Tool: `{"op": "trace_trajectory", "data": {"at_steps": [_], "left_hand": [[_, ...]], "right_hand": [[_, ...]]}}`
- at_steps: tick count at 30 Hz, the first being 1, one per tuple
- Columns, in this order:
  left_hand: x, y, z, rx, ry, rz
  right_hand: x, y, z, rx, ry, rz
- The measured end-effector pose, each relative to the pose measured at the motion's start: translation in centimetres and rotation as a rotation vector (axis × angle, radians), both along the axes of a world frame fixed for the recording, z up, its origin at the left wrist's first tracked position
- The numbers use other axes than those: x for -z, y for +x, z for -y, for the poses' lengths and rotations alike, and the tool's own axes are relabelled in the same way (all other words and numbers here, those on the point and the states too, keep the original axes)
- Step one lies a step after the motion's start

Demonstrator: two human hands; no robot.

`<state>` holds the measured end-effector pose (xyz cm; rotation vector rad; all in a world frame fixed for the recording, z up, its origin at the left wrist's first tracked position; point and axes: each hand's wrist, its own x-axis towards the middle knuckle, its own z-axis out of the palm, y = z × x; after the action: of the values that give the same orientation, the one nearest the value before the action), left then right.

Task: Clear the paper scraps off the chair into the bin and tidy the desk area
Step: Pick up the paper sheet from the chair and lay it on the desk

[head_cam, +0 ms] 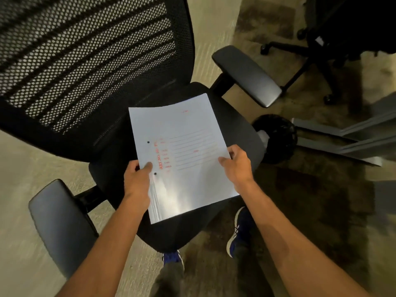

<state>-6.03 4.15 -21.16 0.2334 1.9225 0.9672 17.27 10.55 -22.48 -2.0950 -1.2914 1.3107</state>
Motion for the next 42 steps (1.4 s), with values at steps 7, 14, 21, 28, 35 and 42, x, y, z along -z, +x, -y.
{"op": "trace_trajectory", "data": {"at_steps": [7, 14, 21, 28, 35, 42], "left_hand": [[-8.2, 0.8, -1.1, 0.131, 0.141, -0.026], [-17.0, 3.2, -4.2, 0.272, 0.255, 0.072], [-24.8, 10.3, -7.9, 0.441, 0.319, 0.094], [-30.0, 20.9, -9.9, 0.609, 0.324, 0.119], [-33.7, 33.3, -10.6, 0.779, 0.309, 0.117], [-36.7, 45.8, -11.7, 0.967, 0.355, 0.096]], "right_hand": [[-9.1, 2.4, 2.0, 0.090, 0.099, -0.061], [-17.6, 5.7, 4.1, 0.259, 0.230, -0.121], [-25.6, 12.6, 5.7, 0.412, 0.315, -0.147], [-31.0, 22.1, 8.1, 0.555, 0.351, -0.183], [-34.8, 32.2, 11.7, 0.764, 0.372, -0.182], [-37.5, 40.1, 14.4, 1.008, 0.409, -0.169]]}}
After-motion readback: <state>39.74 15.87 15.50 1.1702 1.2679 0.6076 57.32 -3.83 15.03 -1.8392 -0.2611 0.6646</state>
